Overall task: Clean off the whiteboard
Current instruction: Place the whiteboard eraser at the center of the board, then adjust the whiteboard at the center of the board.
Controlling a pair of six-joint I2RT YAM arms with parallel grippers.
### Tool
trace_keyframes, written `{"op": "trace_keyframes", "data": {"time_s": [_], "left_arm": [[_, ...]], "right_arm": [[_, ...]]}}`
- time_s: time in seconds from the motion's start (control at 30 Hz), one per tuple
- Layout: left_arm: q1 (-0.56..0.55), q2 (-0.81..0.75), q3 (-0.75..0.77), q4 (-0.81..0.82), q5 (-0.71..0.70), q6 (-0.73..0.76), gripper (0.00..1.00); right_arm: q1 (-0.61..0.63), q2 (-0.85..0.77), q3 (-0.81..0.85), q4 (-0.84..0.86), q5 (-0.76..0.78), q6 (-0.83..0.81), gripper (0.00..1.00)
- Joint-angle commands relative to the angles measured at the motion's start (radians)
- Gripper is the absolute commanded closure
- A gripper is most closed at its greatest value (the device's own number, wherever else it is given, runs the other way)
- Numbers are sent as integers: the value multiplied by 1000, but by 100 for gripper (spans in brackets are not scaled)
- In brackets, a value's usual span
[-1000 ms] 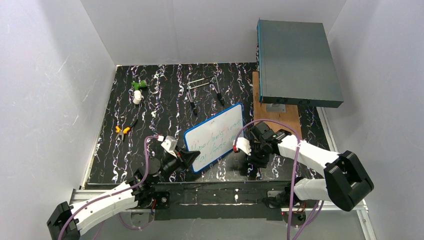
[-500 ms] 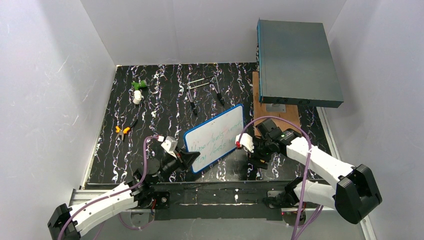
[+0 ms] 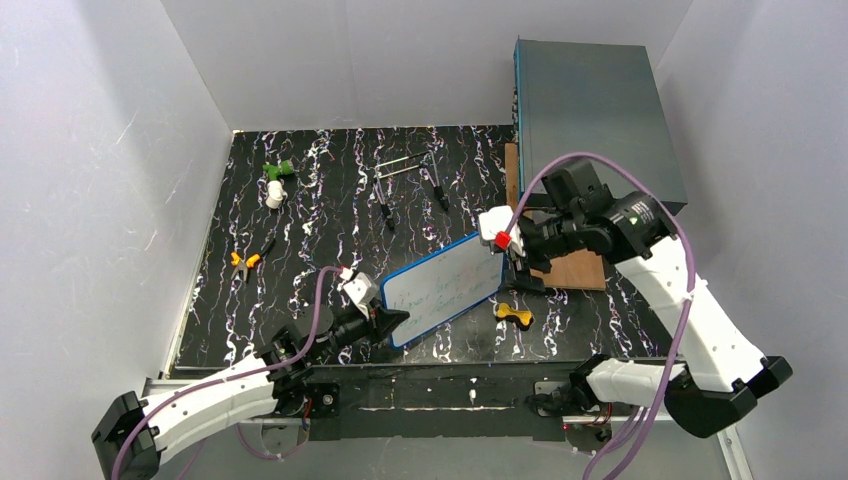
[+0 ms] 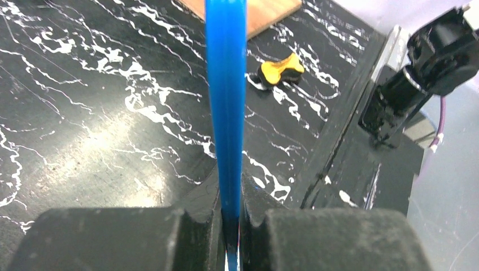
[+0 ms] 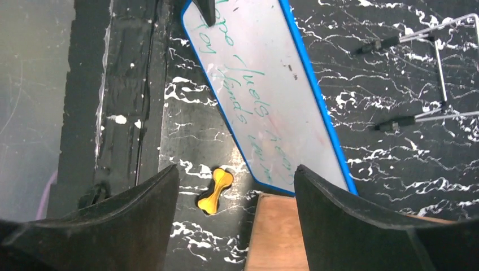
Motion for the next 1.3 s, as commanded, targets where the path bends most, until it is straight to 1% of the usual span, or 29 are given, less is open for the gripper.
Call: {"op": "trace_keyframes", "data": {"time_s": [0.0, 0.07, 0.17, 0.37, 0.5, 0.6, 0.8, 0.9, 1.07, 1.17, 1.2, 1.27], "left_arm": [[1, 2, 48, -67, 69, 65, 100], [1, -16, 51, -99, 66, 75, 100], [1, -41, 51, -128, 65, 90, 100], [0, -36, 59, -139, 69, 103, 100], [0, -22, 65, -141, 79, 107, 100], [0, -26, 66, -144, 80, 110, 100], [0, -39, 60, -142, 76, 110, 100], [1, -33, 61, -135, 77, 110, 100], [1, -33, 75, -146, 78, 110, 100], [0, -53, 93, -166, 63, 100, 100], [1, -64, 102, -175, 58, 96, 95], [1, -88, 122, -197, 48, 88, 80]], "right_arm": [[-2, 124, 147, -99, -79, -33, 21], [-1, 193, 220, -97, -88, -18, 21], [1, 281, 268, -77, -74, -6, 21], [21, 407, 291, -55, 0, 1, 23], [33, 451, 269, -30, 64, -1, 28], [36, 472, 226, -9, 122, -10, 36], [38, 461, 125, -5, 141, -78, 63], [41, 460, 87, 8, 146, -98, 69], [49, 475, 79, -6, 133, -123, 88], [52, 476, 79, -23, 117, -147, 96], [53, 474, 78, -25, 114, -151, 98], [54, 471, 77, -29, 112, -160, 99]]}}
